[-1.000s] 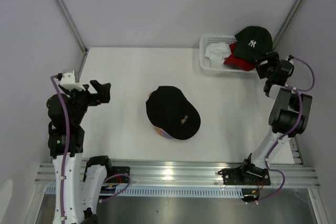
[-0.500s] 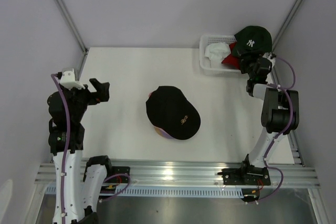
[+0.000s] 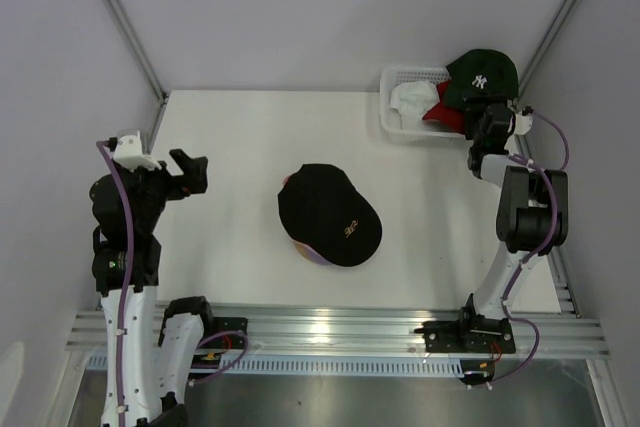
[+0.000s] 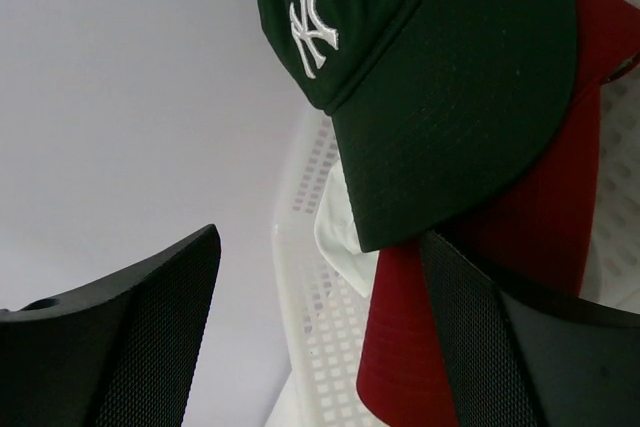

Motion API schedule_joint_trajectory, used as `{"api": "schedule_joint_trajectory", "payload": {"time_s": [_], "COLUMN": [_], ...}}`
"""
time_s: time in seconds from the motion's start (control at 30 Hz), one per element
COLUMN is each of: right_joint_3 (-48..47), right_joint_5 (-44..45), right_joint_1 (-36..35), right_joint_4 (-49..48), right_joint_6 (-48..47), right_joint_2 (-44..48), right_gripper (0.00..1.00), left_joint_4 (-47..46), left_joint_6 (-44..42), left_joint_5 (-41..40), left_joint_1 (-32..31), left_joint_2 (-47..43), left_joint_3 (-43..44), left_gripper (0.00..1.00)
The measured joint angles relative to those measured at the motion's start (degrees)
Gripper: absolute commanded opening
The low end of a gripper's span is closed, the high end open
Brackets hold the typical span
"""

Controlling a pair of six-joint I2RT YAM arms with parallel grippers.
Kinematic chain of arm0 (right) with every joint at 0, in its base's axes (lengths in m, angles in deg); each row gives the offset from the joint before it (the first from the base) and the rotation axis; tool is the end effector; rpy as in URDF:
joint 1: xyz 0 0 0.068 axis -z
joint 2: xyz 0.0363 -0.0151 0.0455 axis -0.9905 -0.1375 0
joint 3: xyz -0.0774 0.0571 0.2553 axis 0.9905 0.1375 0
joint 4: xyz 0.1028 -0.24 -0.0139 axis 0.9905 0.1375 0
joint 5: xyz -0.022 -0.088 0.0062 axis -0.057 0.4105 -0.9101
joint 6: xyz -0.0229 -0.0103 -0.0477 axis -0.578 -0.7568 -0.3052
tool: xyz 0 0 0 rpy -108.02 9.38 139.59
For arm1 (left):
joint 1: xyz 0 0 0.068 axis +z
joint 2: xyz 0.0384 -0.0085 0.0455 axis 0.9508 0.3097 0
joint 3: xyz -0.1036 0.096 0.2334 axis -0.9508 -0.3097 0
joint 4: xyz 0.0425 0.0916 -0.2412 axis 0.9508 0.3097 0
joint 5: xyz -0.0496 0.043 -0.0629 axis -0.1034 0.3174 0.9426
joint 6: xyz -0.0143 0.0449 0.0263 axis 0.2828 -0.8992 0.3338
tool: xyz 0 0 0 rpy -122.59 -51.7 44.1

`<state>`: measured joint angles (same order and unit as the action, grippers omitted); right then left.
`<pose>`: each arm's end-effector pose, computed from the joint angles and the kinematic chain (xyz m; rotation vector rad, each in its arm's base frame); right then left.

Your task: Stack the hats

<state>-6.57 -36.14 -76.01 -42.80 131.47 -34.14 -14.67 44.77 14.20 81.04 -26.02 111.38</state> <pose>0.4295 -0.0498 0.2161 1.1465 1.3661 0.6985 0.1316 0.0125 0.3807 -0.1233 1.7146 -0.2285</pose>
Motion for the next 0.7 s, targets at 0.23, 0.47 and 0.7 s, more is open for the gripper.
{"api": "schedule_joint_trajectory", "payload": {"time_s": [0.23,0.47,0.7], "right_joint_3": [-5.38,-7.78,-9.07], "right_joint_5": [2.21,4.46,6.45], "right_joint_1": [-0.31,-0.81,-1.79], "right_joint_4": [3.30,4.52,2.36], "right_joint_6": [1.79,3.23,6.64], "right_joint_2": [-3.50,-5.51,-7.91], "right_gripper": [0.82,0.79,0.80], "left_joint_4": [0.02,0.22,0.48], "left_joint_6": [-0.11,-0.48,-0.48], "left_joint_5": [-1.22,-1.97,-2.05], "left_joint_1": [0.44,1.44,2.03], "left_joint_2": [0.35,1.31,1.44], "left_joint_3": [0.00,0.00,0.00], "left_gripper": [0.99,0.99,0.99]}}
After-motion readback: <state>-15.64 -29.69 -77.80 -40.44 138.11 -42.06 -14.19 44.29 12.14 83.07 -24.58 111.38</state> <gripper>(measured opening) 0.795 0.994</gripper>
